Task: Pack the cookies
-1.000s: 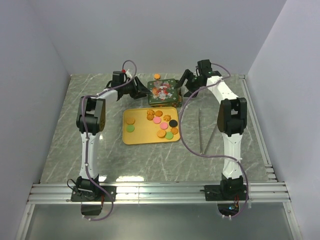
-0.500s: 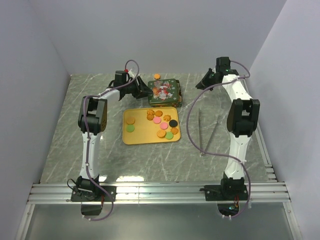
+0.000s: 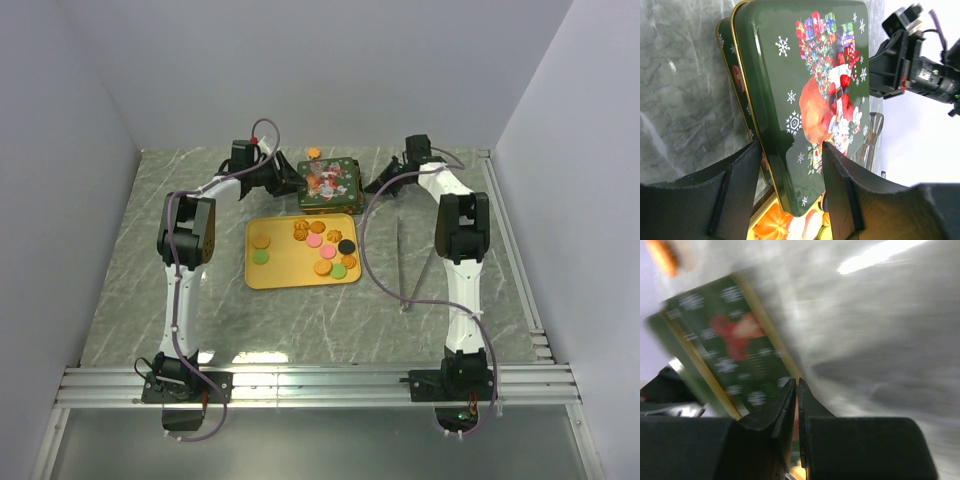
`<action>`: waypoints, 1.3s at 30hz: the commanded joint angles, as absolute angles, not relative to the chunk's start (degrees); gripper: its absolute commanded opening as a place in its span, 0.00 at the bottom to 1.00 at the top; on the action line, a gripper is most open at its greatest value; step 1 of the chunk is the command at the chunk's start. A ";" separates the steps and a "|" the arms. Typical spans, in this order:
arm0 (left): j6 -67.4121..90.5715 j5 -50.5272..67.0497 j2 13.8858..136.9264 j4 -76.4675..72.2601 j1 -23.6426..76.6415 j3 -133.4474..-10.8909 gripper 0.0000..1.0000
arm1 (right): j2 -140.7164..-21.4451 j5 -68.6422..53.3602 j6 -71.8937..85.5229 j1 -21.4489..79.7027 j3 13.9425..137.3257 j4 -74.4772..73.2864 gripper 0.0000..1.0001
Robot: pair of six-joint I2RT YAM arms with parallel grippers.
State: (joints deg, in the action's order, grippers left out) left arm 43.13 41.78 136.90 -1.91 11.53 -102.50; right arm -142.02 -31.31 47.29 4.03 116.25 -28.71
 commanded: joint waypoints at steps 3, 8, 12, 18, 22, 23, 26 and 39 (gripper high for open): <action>41.75 42.36 138.08 -1.85 12.39 -106.70 0.58 | -143.79 -34.54 49.57 8.26 121.11 -24.43 0.12; 40.78 42.27 138.25 -0.97 12.92 -106.79 0.60 | -144.23 -34.98 49.75 9.75 121.38 -24.43 0.11; 39.29 41.75 138.16 -0.18 13.36 -107.14 0.62 | -144.49 -35.24 49.92 10.19 121.47 -24.43 0.10; 38.32 41.92 137.11 2.11 13.71 -106.61 0.72 | -144.23 -35.86 50.18 10.37 120.15 -23.38 0.07; 38.32 42.19 136.58 2.55 14.41 -106.70 0.99 | -143.79 -36.21 50.80 10.99 118.65 -21.89 0.06; 38.15 42.10 136.58 3.33 14.59 -107.22 0.99 | -143.79 -36.30 50.89 11.16 118.57 -21.88 0.06; 37.27 40.44 136.58 5.44 15.20 -108.19 0.99 | -144.14 -36.56 50.89 11.42 119.18 -22.06 0.05; 34.01 29.27 135.18 14.76 18.10 -113.11 0.99 | -142.91 -35.95 50.27 11.34 117.16 -21.45 0.02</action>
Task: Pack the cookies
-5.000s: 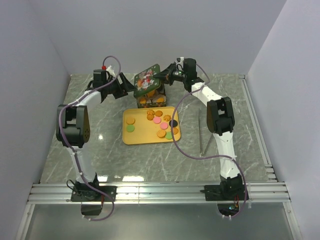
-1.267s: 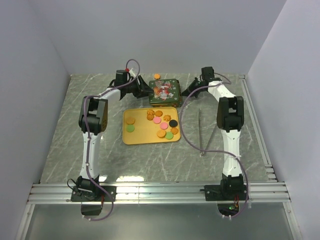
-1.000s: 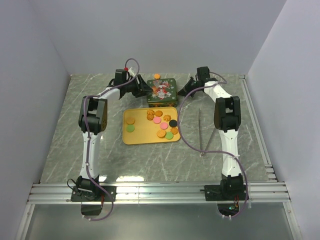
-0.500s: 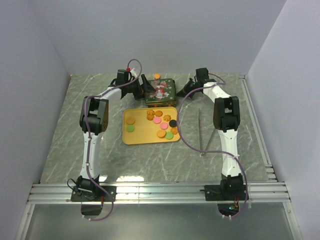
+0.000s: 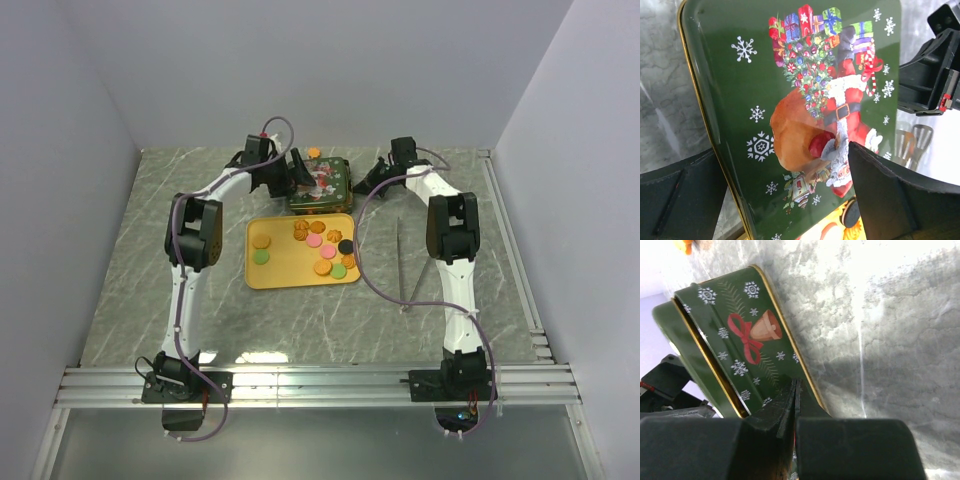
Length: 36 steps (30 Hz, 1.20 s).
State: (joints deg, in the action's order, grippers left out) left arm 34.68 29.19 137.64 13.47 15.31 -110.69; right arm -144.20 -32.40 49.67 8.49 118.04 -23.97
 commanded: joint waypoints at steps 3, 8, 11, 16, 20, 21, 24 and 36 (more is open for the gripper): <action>33.84 28.13 135.61 15.55 19.07 -113.82 0.99 | -142.65 -36.21 50.62 11.34 116.54 -20.75 0.01; 34.28 24.79 135.62 17.22 20.39 -116.54 1.00 | -142.30 -36.39 50.80 11.43 115.58 -20.22 0.00; 35.42 22.95 135.44 18.10 20.65 -118.64 0.99 | -141.86 -36.39 50.62 11.51 114.61 -19.78 0.00; 37.53 20.66 136.05 21.97 21.00 -122.60 0.99 | -141.50 -36.47 50.80 11.43 114.17 -19.34 0.00; 37.79 20.39 135.70 21.62 21.97 -123.40 0.99 | -141.50 -36.56 50.89 11.43 114.08 -18.90 0.00; 37.71 20.13 135.88 21.88 22.23 -123.49 1.00 | -141.42 -36.65 50.98 11.43 114.17 -18.98 0.00; 37.27 19.69 136.67 23.64 22.41 -123.66 0.99 | -141.24 -36.74 50.89 11.43 114.00 -18.90 0.00; 32.26 11.52 138.61 31.38 21.45 -122.26 0.99 | -140.63 -36.65 50.19 11.43 113.91 -19.51 0.00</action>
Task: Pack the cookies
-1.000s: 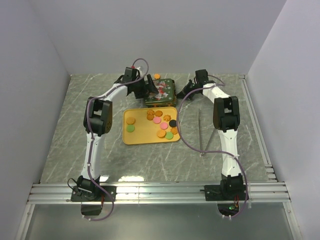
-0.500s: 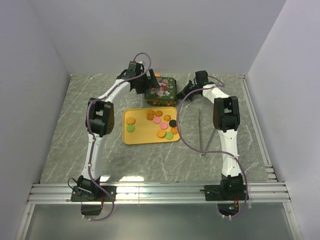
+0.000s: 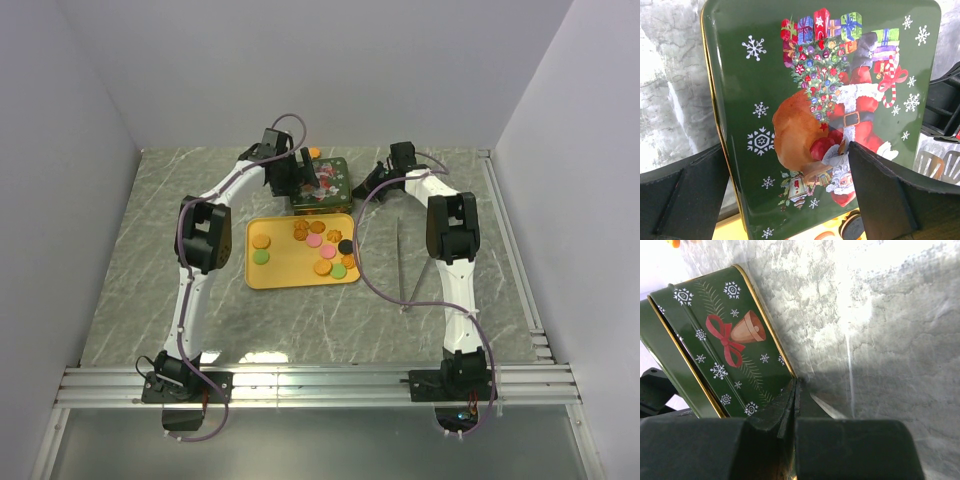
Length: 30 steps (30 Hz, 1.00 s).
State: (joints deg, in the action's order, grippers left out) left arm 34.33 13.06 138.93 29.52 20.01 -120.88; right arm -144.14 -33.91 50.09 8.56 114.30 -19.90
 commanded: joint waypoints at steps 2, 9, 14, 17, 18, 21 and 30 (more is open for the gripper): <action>31.82 10.64 138.25 31.55 21.10 -121.20 1.00 | -140.80 -36.74 50.19 11.43 114.08 -19.60 0.00; 31.29 6.51 136.58 33.04 20.83 -120.58 0.99 | -140.36 -36.47 50.01 11.43 114.43 -20.04 0.00; 31.82 2.99 137.90 37.17 21.36 -125.94 1.00 | -140.27 -36.30 50.01 11.51 113.82 -19.86 0.00; 30.76 0.36 138.60 38.93 22.32 -128.40 0.99 | -140.01 -36.21 49.92 11.51 113.64 -19.69 0.00; 30.85 0.26 138.60 39.02 22.67 -128.50 1.00 | -140.10 -36.21 49.92 11.51 113.73 -19.77 0.00; 31.72 0.18 138.78 39.20 22.76 -128.58 0.99 | -140.18 -36.30 49.92 11.51 114.43 -19.95 0.00; 31.29 0.35 138.95 39.38 23.03 -128.06 0.99 | -140.27 -36.83 49.92 11.60 115.66 -20.13 0.00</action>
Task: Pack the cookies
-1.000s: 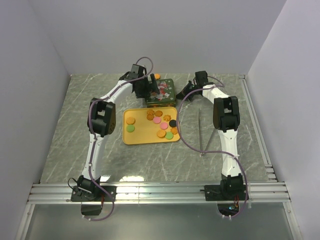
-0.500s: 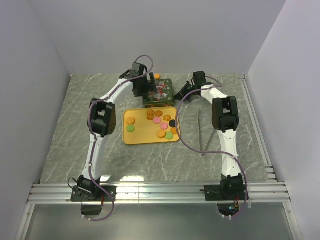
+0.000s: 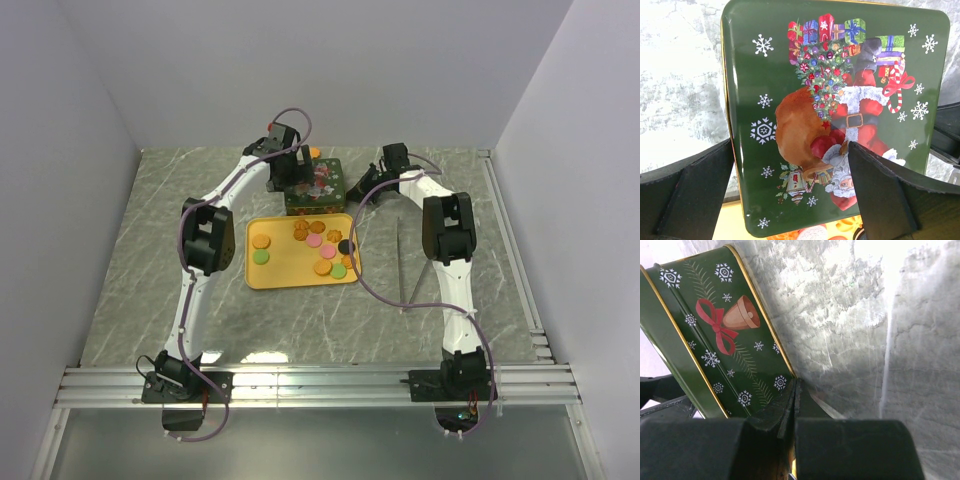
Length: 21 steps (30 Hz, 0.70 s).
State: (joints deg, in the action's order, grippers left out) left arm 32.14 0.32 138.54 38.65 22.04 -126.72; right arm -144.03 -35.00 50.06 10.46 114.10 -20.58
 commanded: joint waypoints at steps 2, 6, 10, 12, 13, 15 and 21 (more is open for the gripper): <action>31.11 1.14 139.22 38.76 23.03 -127.27 0.99 | -140.10 -36.91 49.83 11.51 115.23 -20.04 0.00; 30.41 2.46 140.10 38.41 23.64 -126.83 0.99 | -140.01 -37.00 49.92 11.51 114.61 -19.69 0.00; 30.67 3.07 139.66 37.36 23.91 -124.55 1.00 | -139.83 -37.09 50.10 11.51 114.61 -19.42 0.00; 30.67 2.99 139.66 37.00 24.08 -123.93 0.99 | -140.01 -37.09 50.10 11.51 114.96 -19.51 0.00; 30.59 2.81 139.66 37.18 24.17 -123.93 0.99 | -140.10 -37.09 50.10 11.51 115.05 -19.60 0.00; 29.89 2.64 140.09 37.44 24.43 -124.10 0.99 | -140.19 -37.00 50.10 11.51 115.22 -19.69 0.00; 28.57 1.93 141.06 37.71 25.58 -122.96 0.98 | -140.01 -36.65 49.57 11.52 114.87 -19.95 0.00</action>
